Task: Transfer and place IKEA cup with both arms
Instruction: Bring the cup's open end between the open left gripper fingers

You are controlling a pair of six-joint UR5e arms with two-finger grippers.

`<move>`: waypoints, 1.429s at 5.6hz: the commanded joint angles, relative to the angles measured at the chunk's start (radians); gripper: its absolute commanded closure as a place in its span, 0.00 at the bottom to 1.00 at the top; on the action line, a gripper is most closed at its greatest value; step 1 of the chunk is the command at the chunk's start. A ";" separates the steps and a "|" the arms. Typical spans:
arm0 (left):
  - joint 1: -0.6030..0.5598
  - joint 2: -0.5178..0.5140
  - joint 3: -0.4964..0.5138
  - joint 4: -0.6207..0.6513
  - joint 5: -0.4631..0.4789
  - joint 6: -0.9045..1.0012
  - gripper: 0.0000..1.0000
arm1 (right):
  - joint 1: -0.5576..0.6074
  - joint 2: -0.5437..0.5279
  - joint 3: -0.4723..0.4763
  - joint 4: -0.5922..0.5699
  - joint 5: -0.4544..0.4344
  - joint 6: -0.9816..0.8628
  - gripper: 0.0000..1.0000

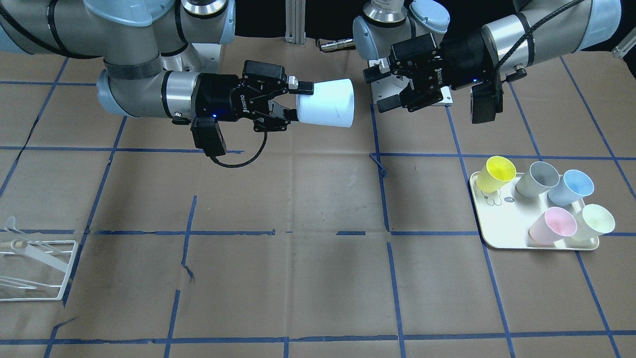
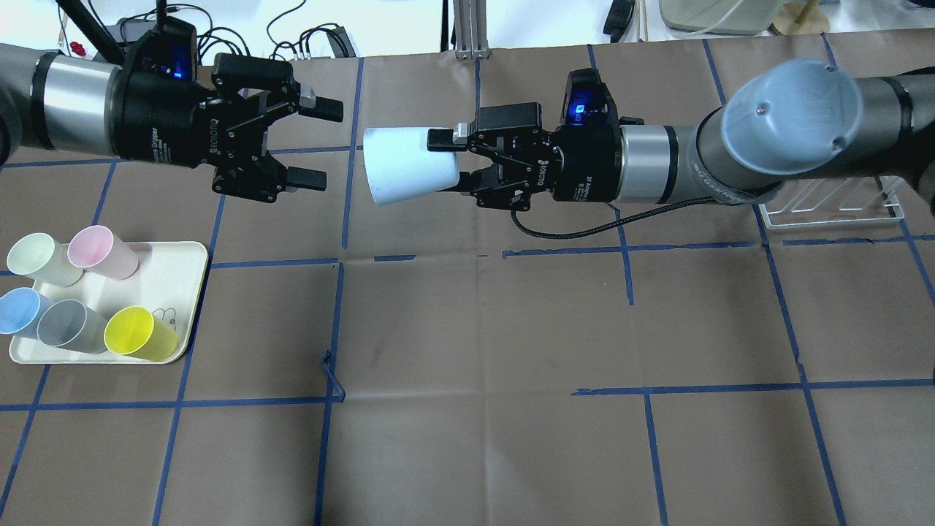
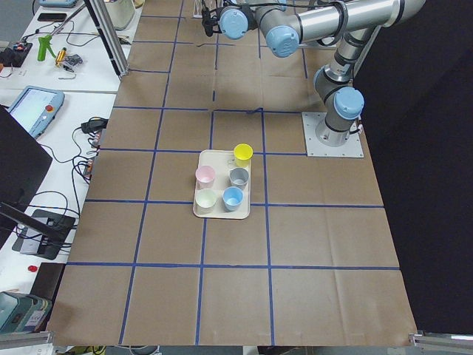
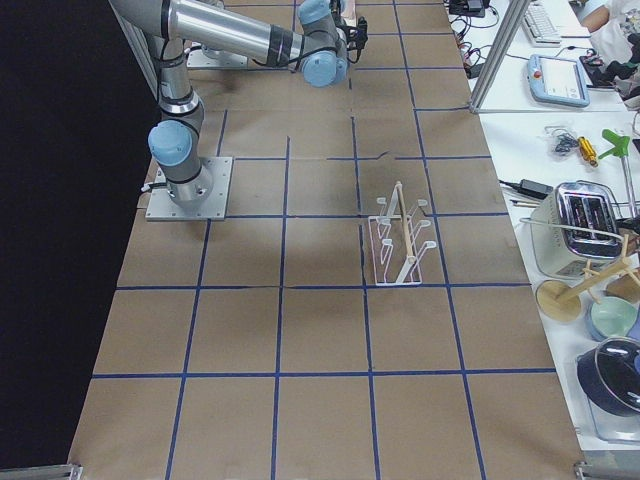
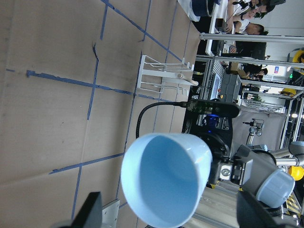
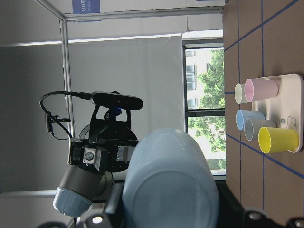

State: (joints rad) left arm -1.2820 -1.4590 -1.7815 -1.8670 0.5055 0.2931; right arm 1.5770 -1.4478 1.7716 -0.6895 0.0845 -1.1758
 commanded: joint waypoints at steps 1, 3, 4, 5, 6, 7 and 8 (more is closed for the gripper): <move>0.015 0.000 -0.013 -0.008 0.002 -0.002 0.01 | 0.001 0.000 0.000 0.001 0.014 0.001 0.72; 0.006 -0.021 -0.013 0.005 -0.069 -0.008 0.02 | 0.001 0.000 0.002 0.001 0.014 0.001 0.72; 0.006 -0.018 -0.007 0.006 -0.097 -0.005 0.02 | 0.001 0.000 0.002 0.001 0.012 0.001 0.72; -0.025 -0.024 -0.007 0.009 -0.132 0.007 0.02 | 0.001 0.000 0.002 0.001 0.012 0.001 0.72; -0.080 -0.027 0.002 0.024 -0.172 0.008 0.02 | 0.001 0.000 0.002 0.001 0.012 0.001 0.72; -0.101 -0.026 -0.015 0.031 -0.173 -0.006 0.03 | 0.003 0.000 0.002 -0.001 0.012 0.001 0.72; -0.102 -0.029 -0.015 0.031 -0.171 -0.003 0.11 | 0.003 0.000 0.002 -0.001 0.012 0.001 0.72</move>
State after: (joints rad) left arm -1.3766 -1.4861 -1.7935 -1.8381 0.3358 0.2904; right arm 1.5796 -1.4481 1.7733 -0.6900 0.0967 -1.1750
